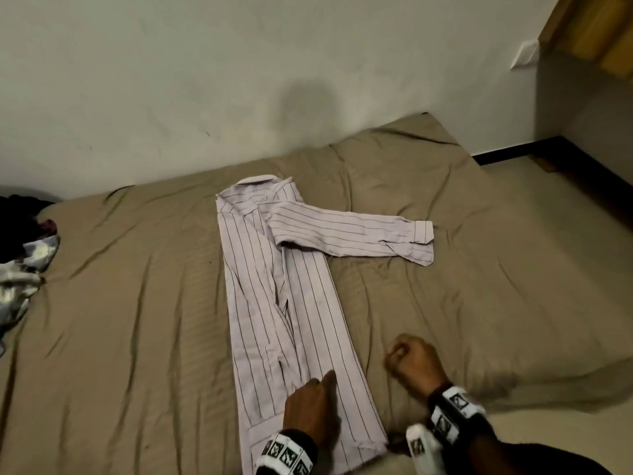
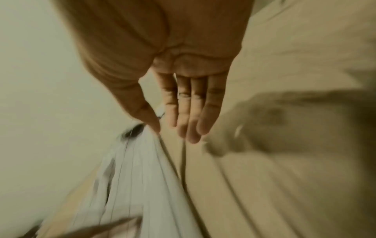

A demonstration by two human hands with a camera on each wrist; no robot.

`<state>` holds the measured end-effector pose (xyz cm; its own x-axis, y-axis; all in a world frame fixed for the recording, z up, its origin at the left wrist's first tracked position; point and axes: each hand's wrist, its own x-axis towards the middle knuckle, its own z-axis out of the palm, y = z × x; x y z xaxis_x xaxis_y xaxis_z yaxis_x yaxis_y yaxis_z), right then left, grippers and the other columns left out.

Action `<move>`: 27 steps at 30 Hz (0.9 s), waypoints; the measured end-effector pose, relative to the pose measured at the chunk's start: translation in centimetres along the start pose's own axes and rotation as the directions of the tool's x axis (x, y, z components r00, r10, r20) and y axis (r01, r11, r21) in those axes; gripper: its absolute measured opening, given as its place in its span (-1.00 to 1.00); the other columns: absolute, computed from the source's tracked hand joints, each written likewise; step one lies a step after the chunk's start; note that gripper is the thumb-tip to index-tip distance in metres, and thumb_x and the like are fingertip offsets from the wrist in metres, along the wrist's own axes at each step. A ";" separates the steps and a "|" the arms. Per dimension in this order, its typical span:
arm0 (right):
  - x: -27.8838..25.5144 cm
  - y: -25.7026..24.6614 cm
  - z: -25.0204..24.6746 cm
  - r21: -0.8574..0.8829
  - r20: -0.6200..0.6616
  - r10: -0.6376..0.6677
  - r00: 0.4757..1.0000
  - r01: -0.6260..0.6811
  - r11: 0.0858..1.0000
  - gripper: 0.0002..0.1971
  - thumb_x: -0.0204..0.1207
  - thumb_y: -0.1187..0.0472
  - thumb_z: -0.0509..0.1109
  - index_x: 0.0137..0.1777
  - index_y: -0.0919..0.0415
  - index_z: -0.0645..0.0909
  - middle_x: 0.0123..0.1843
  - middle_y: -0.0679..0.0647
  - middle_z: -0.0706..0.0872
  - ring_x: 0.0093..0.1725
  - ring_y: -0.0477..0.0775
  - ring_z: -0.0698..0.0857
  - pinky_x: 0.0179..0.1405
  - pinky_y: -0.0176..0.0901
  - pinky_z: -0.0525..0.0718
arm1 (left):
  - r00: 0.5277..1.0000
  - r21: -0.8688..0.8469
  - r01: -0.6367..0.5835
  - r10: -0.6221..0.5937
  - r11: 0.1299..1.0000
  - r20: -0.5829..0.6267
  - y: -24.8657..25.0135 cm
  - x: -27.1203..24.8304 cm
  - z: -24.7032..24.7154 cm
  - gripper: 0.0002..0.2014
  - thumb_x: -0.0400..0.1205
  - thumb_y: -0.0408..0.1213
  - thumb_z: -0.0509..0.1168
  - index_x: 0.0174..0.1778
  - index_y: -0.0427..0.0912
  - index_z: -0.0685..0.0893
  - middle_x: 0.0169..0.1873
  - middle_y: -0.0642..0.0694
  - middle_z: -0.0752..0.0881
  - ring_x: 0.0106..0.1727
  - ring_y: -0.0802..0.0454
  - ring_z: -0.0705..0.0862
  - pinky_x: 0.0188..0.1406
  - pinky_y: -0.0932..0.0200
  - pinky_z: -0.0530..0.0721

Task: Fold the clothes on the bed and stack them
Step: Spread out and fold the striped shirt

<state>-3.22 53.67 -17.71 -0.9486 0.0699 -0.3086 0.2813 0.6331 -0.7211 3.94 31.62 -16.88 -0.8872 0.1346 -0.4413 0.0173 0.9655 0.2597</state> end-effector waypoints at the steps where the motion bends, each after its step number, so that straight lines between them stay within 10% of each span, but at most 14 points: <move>1: 2.8 -0.8 -1.2 0.056 -0.092 0.058 0.994 -0.053 0.997 -0.88 0.23 0.16 0.50 -0.26 0.16 0.68 -0.34 -0.01 0.77 -0.28 0.06 0.75 -0.21 -0.09 0.73 | 1.000 0.001 0.009 -0.009 1.000 0.024 -0.1 0.3 0.0 -0.29 0.67 -0.20 0.39 0.72 0.03 0.23 0.19 -0.10 0.70 0.17 -0.14 0.71 0.21 0.00 0.70; 7: 23.3 -0.5 -6.9 -0.035 -0.385 0.289 0.876 -0.327 0.944 -0.18 0.20 -0.26 0.50 0.30 0.38 0.62 0.30 0.46 0.64 0.30 0.50 0.63 0.32 0.23 0.64 | 0.949 -0.044 -0.058 0.069 0.997 0.309 -1.2 3.7 -1.1 -0.18 0.65 0.09 0.41 0.75 -0.07 0.17 0.20 -0.27 0.72 0.21 -0.26 0.72 0.25 -0.18 0.69; 11: 28.2 -0.9 -7.0 0.064 -0.356 0.410 0.840 -0.416 0.907 -0.07 0.25 -0.23 0.62 0.51 0.32 0.49 0.49 0.39 0.57 0.44 0.45 0.58 0.42 0.22 0.58 | 0.889 -0.548 0.178 0.105 0.817 0.446 -2.5 4.6 -3.4 -0.12 0.37 0.35 0.55 0.53 -0.05 0.52 0.12 -0.13 0.82 0.07 0.00 0.81 0.21 0.03 0.75; 15: 27.5 -5.2 -5.8 0.056 -0.261 0.259 0.930 -0.253 0.966 -0.63 0.38 0.22 0.58 0.20 0.22 0.73 0.13 0.24 0.81 0.06 0.30 0.77 -0.05 -0.08 0.63 | 0.989 -0.898 0.139 -0.020 0.416 0.144 -4.5 5.7 -7.5 -0.33 0.46 -0.08 0.67 0.44 -0.10 0.57 -0.04 -0.16 0.88 0.03 0.03 0.86 0.20 -0.06 0.79; 20: 19.8 -14.6 -0.3 -0.118 -0.248 -0.254 0.935 0.232 0.966 -0.74 0.38 0.20 0.54 0.09 0.05 0.73 -0.04 0.08 0.83 -0.06 0.20 0.79 -0.21 -0.18 0.59 | 0.970 -0.999 -0.044 -0.237 0.032 -0.050 -6.8 7.6 -15.1 -0.14 0.36 0.00 0.71 0.54 0.01 0.47 0.16 -0.21 0.80 0.12 -0.17 0.85 -0.07 -0.22 0.84; 25: 6.4 -22.7 7.5 0.024 0.226 -0.741 0.633 0.756 0.654 -0.46 0.50 0.10 0.53 0.47 0.11 0.54 0.34 0.09 0.65 0.28 0.10 0.65 0.17 -0.08 0.67 | 0.848 -0.983 -0.167 -0.497 0.082 -0.185 -11.1 8.7 -20.8 -0.54 0.42 -0.23 0.68 0.16 -0.07 0.65 -0.05 -0.20 0.80 -0.17 -0.12 0.81 -0.32 -0.06 0.82; 27: 3.4 -21.5 9.0 -0.004 0.232 -0.691 0.685 0.711 0.703 -0.42 0.56 0.06 0.47 0.56 0.08 0.46 0.49 0.06 0.54 0.43 0.07 0.55 0.27 -0.09 0.65 | 0.747 -0.972 -0.155 -0.623 0.176 -0.232 -15.4 8.2 -21.1 -0.72 0.29 -0.38 0.59 -0.10 -0.22 0.77 -0.21 -0.32 0.79 -0.32 -0.10 0.73 -0.33 -0.01 0.76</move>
<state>-11.23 33.36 -8.79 -0.8103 -0.5681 0.1434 -0.4772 0.4978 -0.7242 -13.29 13.19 -6.40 -0.7805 -0.5528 -0.2919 -0.3074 -0.0673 0.9492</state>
